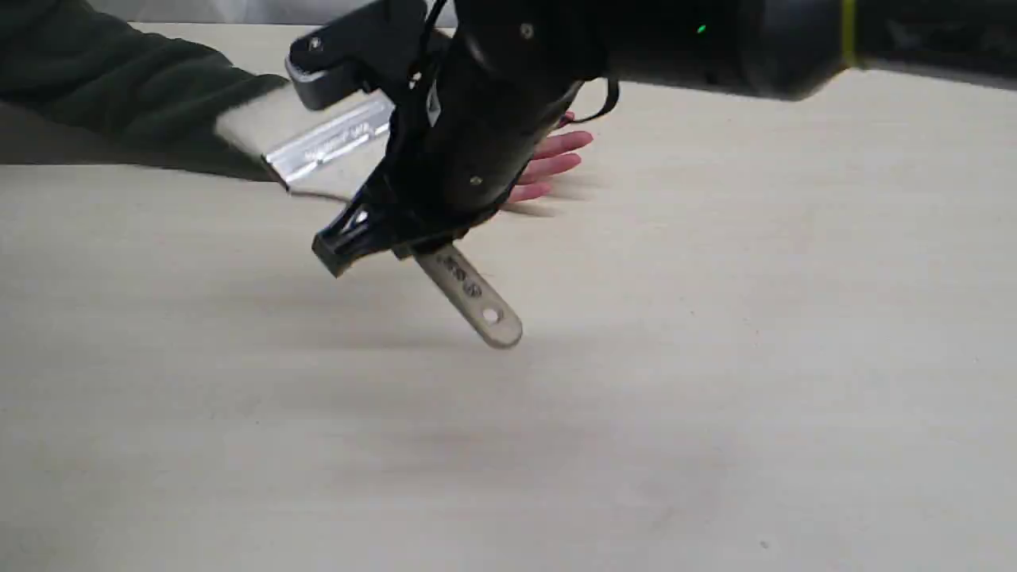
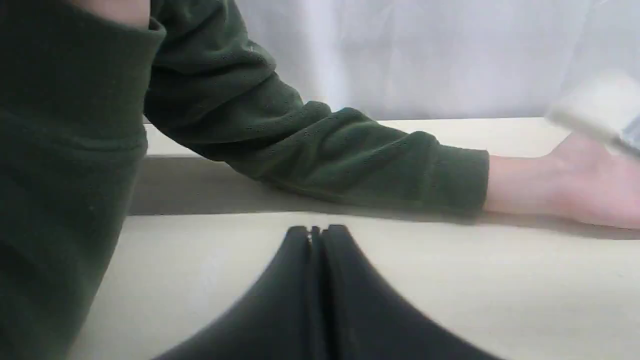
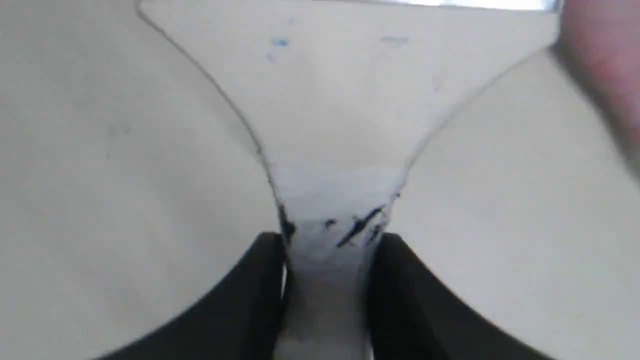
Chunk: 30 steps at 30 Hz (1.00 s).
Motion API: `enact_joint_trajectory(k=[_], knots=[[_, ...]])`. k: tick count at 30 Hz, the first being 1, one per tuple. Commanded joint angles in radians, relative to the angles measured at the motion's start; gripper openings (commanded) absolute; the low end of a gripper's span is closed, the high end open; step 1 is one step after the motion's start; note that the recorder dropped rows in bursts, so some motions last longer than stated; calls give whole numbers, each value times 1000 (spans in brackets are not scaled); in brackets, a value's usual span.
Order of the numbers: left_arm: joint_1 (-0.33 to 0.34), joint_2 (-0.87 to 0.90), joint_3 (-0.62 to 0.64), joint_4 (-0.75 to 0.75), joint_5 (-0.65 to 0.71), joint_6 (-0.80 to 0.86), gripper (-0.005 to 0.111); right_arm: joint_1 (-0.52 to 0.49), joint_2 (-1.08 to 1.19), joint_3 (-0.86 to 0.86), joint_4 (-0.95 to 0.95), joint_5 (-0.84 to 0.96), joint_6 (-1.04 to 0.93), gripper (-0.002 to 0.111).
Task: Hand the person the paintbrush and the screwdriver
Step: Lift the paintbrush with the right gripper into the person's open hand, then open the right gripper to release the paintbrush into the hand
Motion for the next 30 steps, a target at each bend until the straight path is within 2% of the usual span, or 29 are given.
enact_joint_trajectory(k=[1,11,22,25,30], knots=[[-2,-2,2,-4,-1,-2,0,-43,-41,-8,-124,-54,93,4],[-2,-2,2,-4,-2,-2,0,-223,127,-207,-129,-49,86,4],[-2,-2,2,-4,-2,-2,0,-260,465,-617,-141,111,86,6],[-2,-2,2,-4,-2,-2,0,-260,510,-673,-139,148,86,17],[-2,-2,2,-1,-5,-2,0,-260,514,-691,-139,179,86,55]])
